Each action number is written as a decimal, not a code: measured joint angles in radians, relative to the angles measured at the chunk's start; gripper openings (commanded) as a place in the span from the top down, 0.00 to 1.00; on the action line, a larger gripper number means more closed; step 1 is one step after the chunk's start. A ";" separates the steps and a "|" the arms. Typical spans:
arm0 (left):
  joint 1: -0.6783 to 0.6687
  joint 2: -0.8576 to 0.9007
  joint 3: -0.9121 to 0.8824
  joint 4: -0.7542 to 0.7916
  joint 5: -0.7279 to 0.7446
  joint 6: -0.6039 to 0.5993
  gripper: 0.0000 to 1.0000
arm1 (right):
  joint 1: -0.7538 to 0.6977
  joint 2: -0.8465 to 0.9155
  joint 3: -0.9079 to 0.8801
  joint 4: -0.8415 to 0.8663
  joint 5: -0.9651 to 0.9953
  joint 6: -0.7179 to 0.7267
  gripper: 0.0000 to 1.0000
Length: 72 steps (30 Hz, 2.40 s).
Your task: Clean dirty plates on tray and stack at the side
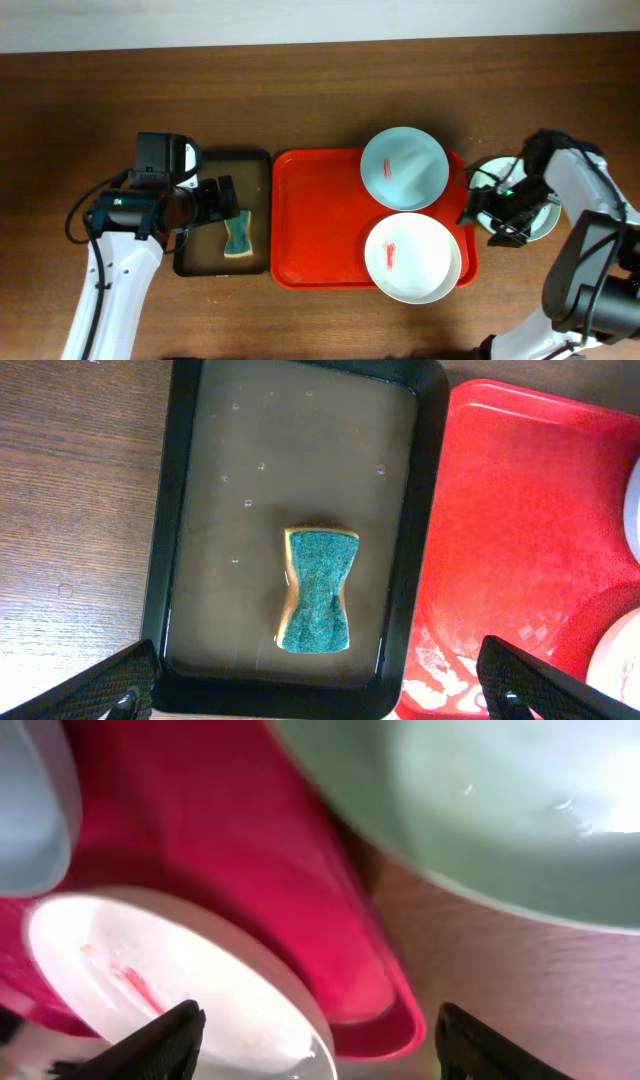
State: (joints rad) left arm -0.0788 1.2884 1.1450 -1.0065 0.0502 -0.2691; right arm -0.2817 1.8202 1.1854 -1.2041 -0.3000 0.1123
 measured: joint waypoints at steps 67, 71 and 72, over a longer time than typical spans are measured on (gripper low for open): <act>0.000 0.000 0.000 0.000 0.000 0.000 0.01 | 0.616 -0.119 0.110 0.208 0.015 0.274 0.75; 0.000 0.000 0.000 0.000 0.000 0.000 0.01 | 0.616 -0.120 0.101 0.223 0.031 0.270 0.78; 0.000 0.000 0.000 0.000 0.000 0.000 0.01 | 0.616 -0.120 0.085 0.240 0.035 0.269 0.78</act>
State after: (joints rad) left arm -0.0788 1.2884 1.1450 -1.0065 0.0502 -0.2691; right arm 0.3347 1.7004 1.2709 -0.9642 -0.2653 0.3813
